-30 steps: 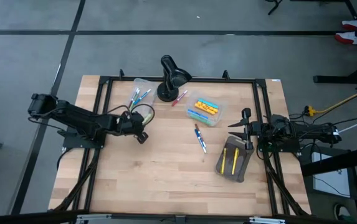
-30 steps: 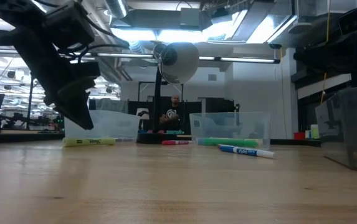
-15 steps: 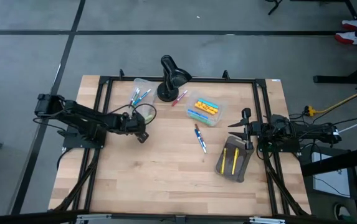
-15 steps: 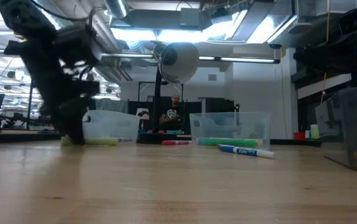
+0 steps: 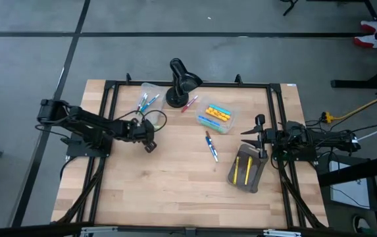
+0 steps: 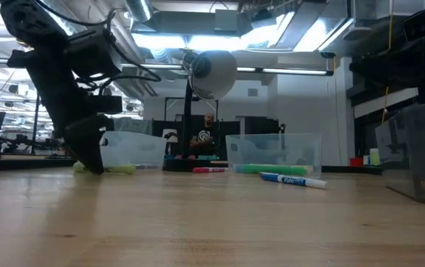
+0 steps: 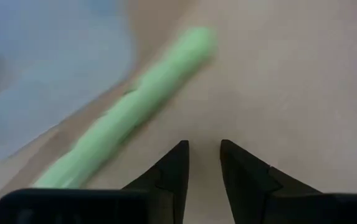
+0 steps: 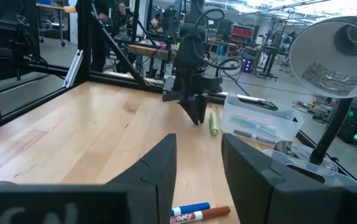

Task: Pick & Place Markers
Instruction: Put the light green highlighter pen into the right transparent bin

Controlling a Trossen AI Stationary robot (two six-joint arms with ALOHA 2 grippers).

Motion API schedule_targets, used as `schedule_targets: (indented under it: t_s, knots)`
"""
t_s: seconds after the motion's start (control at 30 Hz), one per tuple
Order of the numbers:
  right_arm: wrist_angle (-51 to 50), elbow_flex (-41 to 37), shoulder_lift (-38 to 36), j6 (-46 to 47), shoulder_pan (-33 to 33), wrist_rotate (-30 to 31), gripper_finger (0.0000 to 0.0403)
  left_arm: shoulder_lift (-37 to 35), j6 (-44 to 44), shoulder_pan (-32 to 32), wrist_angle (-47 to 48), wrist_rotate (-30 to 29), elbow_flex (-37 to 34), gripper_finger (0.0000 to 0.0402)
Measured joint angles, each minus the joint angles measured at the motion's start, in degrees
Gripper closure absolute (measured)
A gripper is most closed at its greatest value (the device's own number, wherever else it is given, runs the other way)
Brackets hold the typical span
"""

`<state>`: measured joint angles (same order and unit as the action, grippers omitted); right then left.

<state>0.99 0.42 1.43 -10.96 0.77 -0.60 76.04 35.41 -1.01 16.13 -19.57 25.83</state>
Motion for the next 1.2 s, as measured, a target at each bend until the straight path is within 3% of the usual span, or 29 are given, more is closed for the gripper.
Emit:
schedule_targets:
  t_s: [0.23, 0.47, 0.57, 0.77, 1.2]
  knots:
    - [0.00, 0.00, 0.00, 0.00, 0.00, 0.00, 0.0276, -2.87, -18.37, 1.48, -1.05, -0.67, 0.06, 0.0318]
    - [0.00, -0.01, 0.00, -0.01, -0.01, 0.00, 0.0276, -2.92, -24.77, 0.41, -0.60, -6.04, 0.06, 0.0318]
    - [0.00, -0.02, 0.00, 0.00, 0.00, 0.00, 0.0276, -2.92, -25.70, -0.06, -0.60, -4.72, 0.11, 0.0317]
    - [0.00, -0.01, 0.00, -0.01, -0.02, 0.00, 0.0276, -2.85, -25.73, -1.39, 0.71, 5.35, 0.15, 0.0318]
    - [0.00, -0.02, 0.00, -0.01, 0.00, 0.00, 0.0276, 0.27, -20.95, -1.48, 1.87, 7.93, 0.02, 0.0317]
